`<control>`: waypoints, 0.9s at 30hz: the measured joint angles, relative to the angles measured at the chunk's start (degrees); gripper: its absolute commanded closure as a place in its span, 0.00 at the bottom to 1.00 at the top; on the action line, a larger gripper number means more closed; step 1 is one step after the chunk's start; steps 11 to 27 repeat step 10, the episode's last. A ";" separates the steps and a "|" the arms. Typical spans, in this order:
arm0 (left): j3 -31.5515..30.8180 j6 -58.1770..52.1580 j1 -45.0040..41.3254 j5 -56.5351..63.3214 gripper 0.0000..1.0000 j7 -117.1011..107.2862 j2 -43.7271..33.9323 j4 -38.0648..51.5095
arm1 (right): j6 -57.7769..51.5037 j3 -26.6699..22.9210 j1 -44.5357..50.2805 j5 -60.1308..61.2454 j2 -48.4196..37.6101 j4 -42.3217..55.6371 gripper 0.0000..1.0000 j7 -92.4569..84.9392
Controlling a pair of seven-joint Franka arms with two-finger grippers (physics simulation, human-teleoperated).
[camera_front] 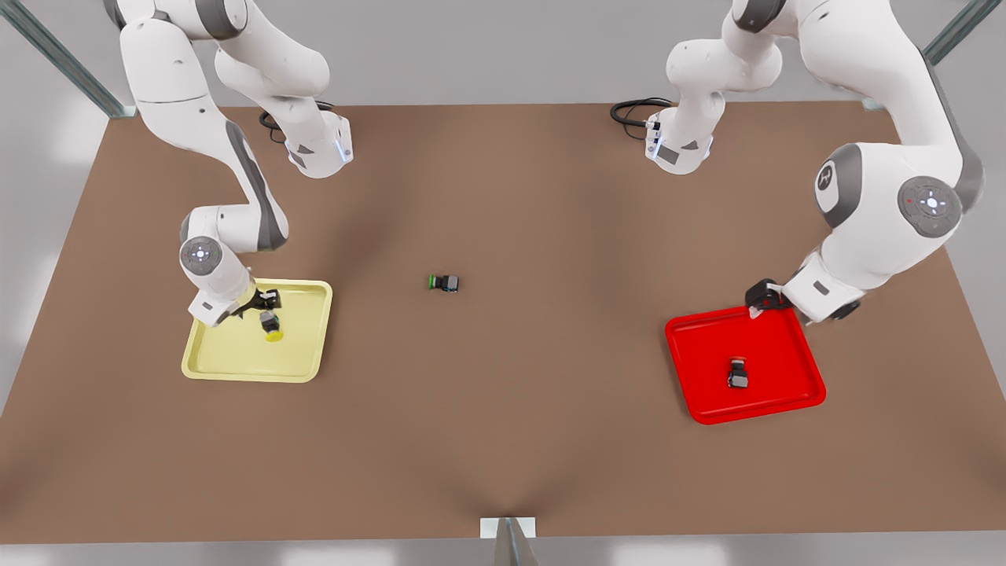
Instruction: Place the switches on the corresponding trays according to their colors
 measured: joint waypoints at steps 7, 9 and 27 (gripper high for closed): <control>-0.20 -0.70 -0.01 3.87 0.00 -0.09 0.07 -0.09 | -49.30 1.22 1.34 12.60 -4.12 41.75 0.00 -0.09; -0.20 -0.76 -0.02 4.15 0.00 -0.16 0.07 -0.09 | -52.63 1.22 2.51 12.21 -4.10 43.69 0.00 -0.24; -0.20 -0.76 -0.01 4.24 0.00 -0.14 0.07 -0.09 | -52.64 1.23 2.81 12.20 -4.18 43.57 0.00 -0.17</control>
